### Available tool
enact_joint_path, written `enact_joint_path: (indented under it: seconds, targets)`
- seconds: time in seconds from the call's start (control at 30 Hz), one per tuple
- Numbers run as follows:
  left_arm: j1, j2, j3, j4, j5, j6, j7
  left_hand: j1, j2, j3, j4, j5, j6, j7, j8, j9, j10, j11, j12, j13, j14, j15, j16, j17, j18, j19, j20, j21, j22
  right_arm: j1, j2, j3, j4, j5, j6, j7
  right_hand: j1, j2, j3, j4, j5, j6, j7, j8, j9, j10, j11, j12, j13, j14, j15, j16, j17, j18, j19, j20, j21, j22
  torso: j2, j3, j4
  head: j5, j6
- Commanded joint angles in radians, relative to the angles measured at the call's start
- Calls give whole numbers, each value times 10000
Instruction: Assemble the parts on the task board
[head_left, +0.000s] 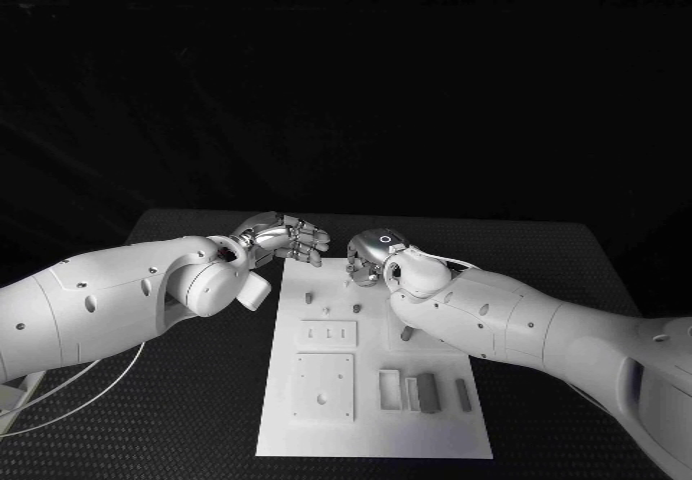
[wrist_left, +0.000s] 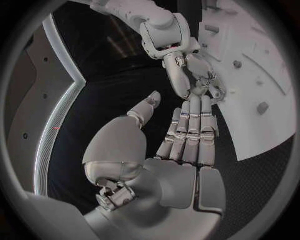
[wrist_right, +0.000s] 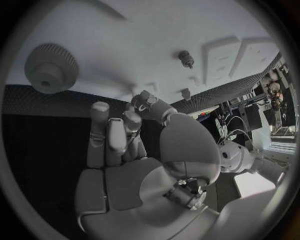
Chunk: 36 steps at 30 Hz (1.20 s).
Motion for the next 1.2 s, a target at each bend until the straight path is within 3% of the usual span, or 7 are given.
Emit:
enact_joint_path:
  seconds: [0.03,0.67,1.2]
  targets:
    - [17,26,10,-8,-24,188,35,3,-51,-65,-11,-39,-56,233,2,-9,3,56,-38,-2,21,67,-47,13,-28,-11,-86,-53,-14,-5,1,1,1,2,-165,8,1,-31,23,8,27,306,221,-23,12,10,-8,-54,-12,52,6,18,13,307,27,-74,39,185,-10,1,7,12,8]
    - [17,105,9,-60,-24,239,17,-4,-51,-72,-11,-39,-67,235,2,-14,-6,61,-55,-4,24,67,-67,34,-31,-9,-88,-64,-15,-5,160,3,-144,115,-230,49,-13,-34,20,13,25,307,220,-27,23,18,-9,-54,-14,45,4,11,-20,307,39,-78,40,185,3,-11,15,16,11]
    - [15,115,7,-101,-24,275,7,-8,-47,-77,-12,-39,-81,239,1,-20,-21,69,-76,-7,27,67,-87,55,-34,-6,-90,-74,-15,-5,81,5,-166,151,-73,46,-11,-27,26,11,26,305,219,-31,31,20,-11,-58,-17,45,2,7,-32,307,43,-83,37,184,-5,-1,-3,3,-26]
